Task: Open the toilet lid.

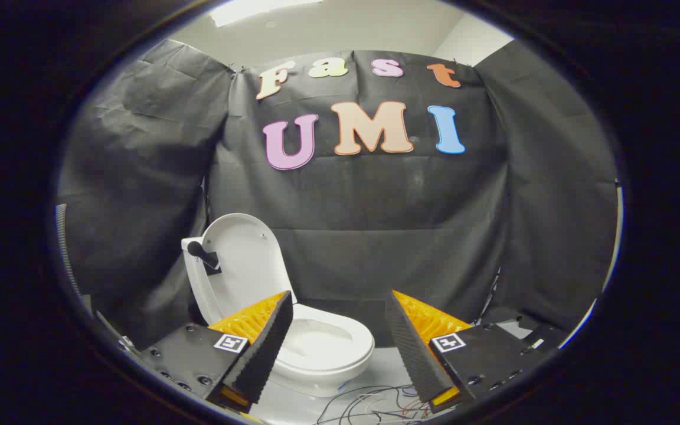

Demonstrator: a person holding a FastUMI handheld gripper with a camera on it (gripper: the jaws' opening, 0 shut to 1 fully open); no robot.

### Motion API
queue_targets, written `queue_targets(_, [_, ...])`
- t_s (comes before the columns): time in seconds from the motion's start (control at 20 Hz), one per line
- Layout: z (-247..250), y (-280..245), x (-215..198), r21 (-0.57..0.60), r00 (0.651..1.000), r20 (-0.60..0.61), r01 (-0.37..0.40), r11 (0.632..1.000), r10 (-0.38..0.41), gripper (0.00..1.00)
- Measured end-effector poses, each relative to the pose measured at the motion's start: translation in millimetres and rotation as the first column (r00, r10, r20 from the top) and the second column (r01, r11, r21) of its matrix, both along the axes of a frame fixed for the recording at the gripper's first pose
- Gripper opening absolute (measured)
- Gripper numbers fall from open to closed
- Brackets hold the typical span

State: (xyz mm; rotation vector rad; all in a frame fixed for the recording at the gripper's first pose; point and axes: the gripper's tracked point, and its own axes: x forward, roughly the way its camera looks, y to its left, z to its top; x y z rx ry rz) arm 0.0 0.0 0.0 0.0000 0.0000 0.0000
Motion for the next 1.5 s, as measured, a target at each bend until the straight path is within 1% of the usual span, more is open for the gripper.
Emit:
queue_targets(0.45, [1.2, -0.5, 0.2, -0.003, 1.000, 0.004, 0.000, 1.000, 0.000, 0.97])
queue_targets(0.7, [0.7, -0.1, 1.8, -0.003, 1.000, 0.003, -0.001, 1.000, 0.001, 0.95])
queue_targets(0.9, [1.8, 2.7, 19.6, -0.004, 1.000, -0.002, -0.004, 1.000, 0.004, 0.95])
queue_targets(1.1, [3.0, 1.5, 23.3, -0.002, 1.000, 0.006, -0.003, 1.000, 0.003, 0.96])
queue_targets(1.25, [2.2, 3.7, 41.3, -0.001, 1.000, 0.004, -0.008, 1.000, 0.008, 0.95])
queue_targets(1.35, [3.5, 10.4, 60.5, -0.001, 1.000, 0.009, -0.030, 1.000, 0.030, 0.95])
queue_targets(1.5, [24.6, 28.8, 88.4, 0.022, 0.991, 0.105, -0.081, 0.996, 0.078, 0.95])
